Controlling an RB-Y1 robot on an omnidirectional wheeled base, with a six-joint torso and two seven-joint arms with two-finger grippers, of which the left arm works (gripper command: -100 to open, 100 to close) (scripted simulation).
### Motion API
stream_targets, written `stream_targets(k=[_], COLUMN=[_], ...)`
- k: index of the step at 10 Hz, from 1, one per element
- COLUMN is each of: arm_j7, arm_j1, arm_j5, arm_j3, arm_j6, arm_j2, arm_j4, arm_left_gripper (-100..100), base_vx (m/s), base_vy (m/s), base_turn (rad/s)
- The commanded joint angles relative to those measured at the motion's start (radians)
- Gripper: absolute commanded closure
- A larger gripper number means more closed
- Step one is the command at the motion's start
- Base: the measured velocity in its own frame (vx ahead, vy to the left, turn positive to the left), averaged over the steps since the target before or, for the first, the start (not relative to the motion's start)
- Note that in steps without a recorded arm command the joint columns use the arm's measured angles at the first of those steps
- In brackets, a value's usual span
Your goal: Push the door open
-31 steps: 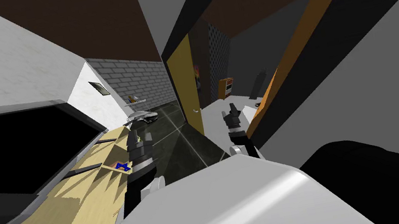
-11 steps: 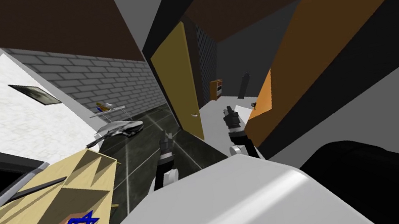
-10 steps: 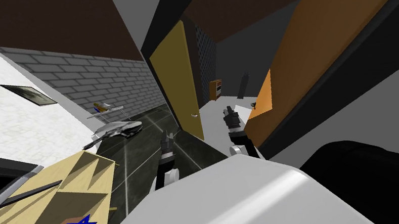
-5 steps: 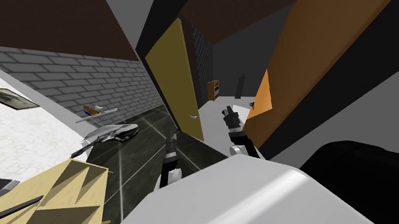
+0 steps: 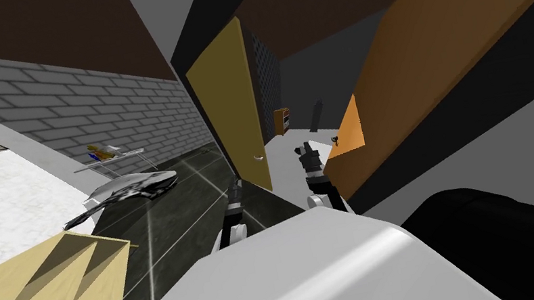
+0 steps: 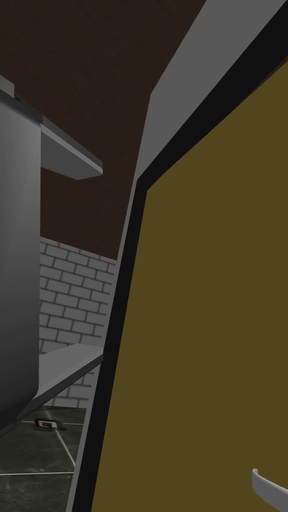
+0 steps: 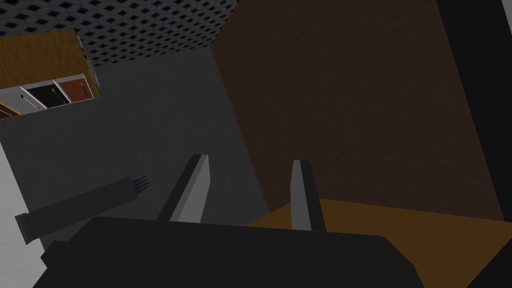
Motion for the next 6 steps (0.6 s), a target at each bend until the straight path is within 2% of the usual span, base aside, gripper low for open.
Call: stream_targets(k=[1, 6], arm_j7=[0.001, 0.002], arm_j1=[-0.02, -0.074], arm_j5=[0.008, 0.032], arm_j3=[-0.015, -0.062], arm_j6=[-0.017, -0.046], arm_j2=[0.002, 0.008], arm_j4=[0.05, 0.18], arm_left_gripper=[-100, -100], base_vx=[0.092, 0.085], base_vy=[0.076, 0.07], base_turn=[-0.101, -0.111])
